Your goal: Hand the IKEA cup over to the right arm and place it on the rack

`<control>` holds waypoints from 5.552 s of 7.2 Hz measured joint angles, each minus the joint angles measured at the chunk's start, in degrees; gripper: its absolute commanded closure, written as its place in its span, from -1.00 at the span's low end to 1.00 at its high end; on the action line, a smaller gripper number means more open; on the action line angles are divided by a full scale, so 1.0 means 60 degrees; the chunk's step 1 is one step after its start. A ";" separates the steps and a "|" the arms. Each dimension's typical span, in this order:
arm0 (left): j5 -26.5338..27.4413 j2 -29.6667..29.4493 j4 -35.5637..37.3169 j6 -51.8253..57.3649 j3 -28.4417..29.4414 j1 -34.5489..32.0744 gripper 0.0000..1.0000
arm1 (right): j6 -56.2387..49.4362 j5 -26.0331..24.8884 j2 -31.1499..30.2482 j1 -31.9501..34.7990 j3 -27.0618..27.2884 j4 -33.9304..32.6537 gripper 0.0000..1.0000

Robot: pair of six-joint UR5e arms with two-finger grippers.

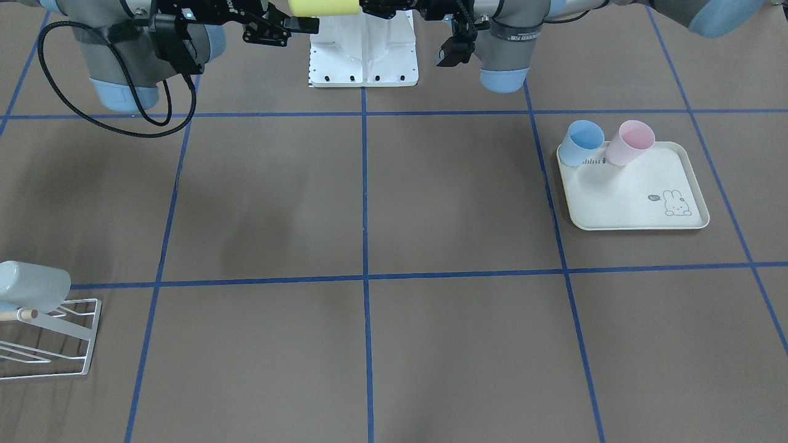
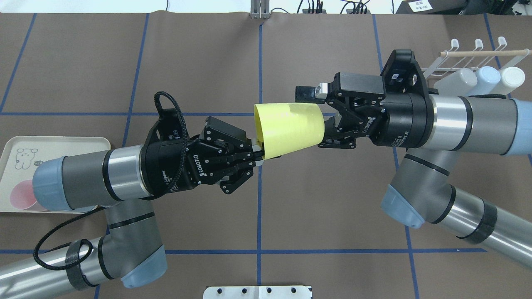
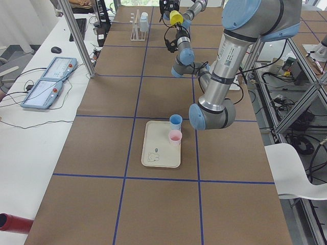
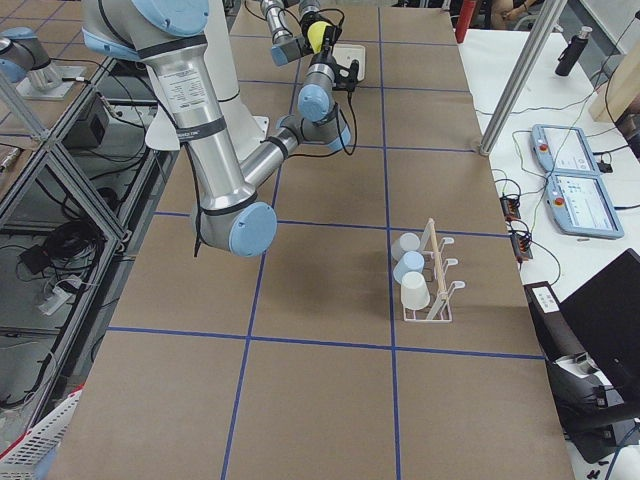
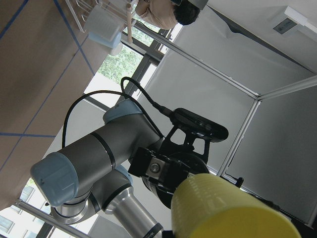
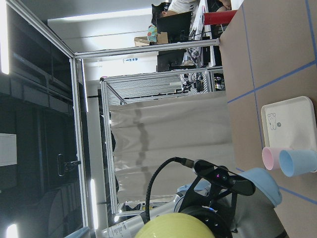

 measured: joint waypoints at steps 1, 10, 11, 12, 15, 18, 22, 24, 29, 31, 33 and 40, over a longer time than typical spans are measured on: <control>0.0000 0.0001 -0.0003 0.0003 0.0000 0.0000 0.72 | 0.0003 0.0002 0.0003 -0.0001 -0.0013 0.0003 0.13; 0.0055 0.0633 0.0143 0.0149 -0.0098 -0.0712 -1.00 | -0.0172 -0.0045 -0.0079 0.0138 -0.0066 -0.0085 0.53; -0.0022 0.0981 0.0233 0.0186 -0.0056 -0.1235 -1.00 | -0.0426 -0.0062 -0.0096 0.0431 -0.0102 -0.0427 0.56; -0.0324 0.1254 0.0475 0.0289 0.0056 -0.1908 -1.00 | -0.0818 -0.0004 -0.0098 0.0927 -0.0156 -0.1131 0.59; -0.2267 0.1561 0.1688 0.1147 0.0590 -0.3924 -1.00 | -0.2149 0.0533 -0.0072 0.2370 -0.0811 -0.2702 0.59; -0.3136 0.2521 0.2830 0.3552 0.0581 -0.4895 -1.00 | -0.5586 0.1628 -0.0141 0.3710 -0.0956 -0.5484 0.63; -0.3829 0.3203 0.5534 0.7047 -0.0019 -0.5877 -1.00 | -1.0265 0.1704 -0.0270 0.5140 -0.1040 -0.9341 0.97; -0.4084 0.3349 0.5973 0.7760 0.0009 -0.6123 -1.00 | -1.2324 0.1740 -0.0210 0.5765 -0.1156 -1.1052 1.00; -0.4450 0.3827 0.7597 1.0097 -0.0188 -0.6495 -1.00 | -1.3965 0.1957 0.0024 0.6456 -0.3061 -1.1842 1.00; -0.4443 0.3908 0.8433 1.1022 -0.0421 -0.6623 -1.00 | -1.4187 0.2044 0.0113 0.6470 -0.3578 -1.1850 1.00; -0.4422 0.4204 0.8634 1.1201 -0.0775 -0.6628 -1.00 | -1.4231 0.2056 0.0447 0.6438 -0.4180 -1.1832 0.98; -0.4402 0.4333 0.8668 1.1209 -0.0993 -0.6623 -1.00 | -1.4238 0.1972 0.0365 0.5916 -0.4685 -1.1752 0.55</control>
